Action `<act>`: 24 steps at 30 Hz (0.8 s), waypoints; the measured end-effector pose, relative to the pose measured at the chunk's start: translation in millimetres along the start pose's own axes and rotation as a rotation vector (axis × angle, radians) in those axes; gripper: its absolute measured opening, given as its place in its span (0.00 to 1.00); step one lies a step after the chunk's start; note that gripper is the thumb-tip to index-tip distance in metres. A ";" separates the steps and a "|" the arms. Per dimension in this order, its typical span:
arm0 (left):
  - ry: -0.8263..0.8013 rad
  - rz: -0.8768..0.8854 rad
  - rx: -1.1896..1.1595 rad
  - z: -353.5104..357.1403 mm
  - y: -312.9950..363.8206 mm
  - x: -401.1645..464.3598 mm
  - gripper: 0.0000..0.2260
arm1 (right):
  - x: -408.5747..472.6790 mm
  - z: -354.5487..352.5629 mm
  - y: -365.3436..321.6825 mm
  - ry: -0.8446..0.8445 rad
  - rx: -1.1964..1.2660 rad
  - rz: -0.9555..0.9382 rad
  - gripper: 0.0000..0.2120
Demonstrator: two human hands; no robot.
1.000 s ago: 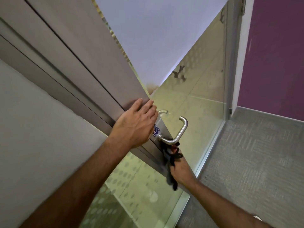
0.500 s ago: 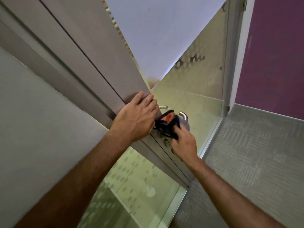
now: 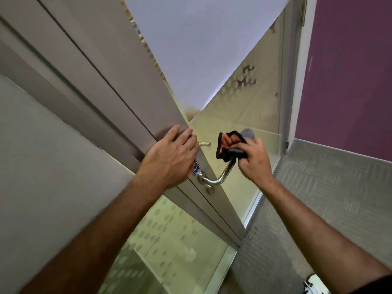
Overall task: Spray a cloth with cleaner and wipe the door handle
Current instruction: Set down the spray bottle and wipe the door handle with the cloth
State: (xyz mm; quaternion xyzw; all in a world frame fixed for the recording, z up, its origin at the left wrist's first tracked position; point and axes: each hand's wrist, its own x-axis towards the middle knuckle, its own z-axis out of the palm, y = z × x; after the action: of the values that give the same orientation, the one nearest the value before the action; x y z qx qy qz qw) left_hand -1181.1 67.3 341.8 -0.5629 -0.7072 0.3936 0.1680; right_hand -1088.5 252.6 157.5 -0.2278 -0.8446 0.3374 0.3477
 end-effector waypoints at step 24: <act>-0.018 0.002 0.044 0.9 0.3 0.2 0.28 | -105.7 87.1 -72.6 0.172 1.123 1.237 0.15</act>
State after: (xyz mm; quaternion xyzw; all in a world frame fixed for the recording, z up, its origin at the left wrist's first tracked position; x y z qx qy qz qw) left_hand -1181.6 67.1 341.0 -0.5561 -0.6994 0.4142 0.1734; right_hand -1094.8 102.8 118.3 -0.4680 -0.2446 0.8189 0.2247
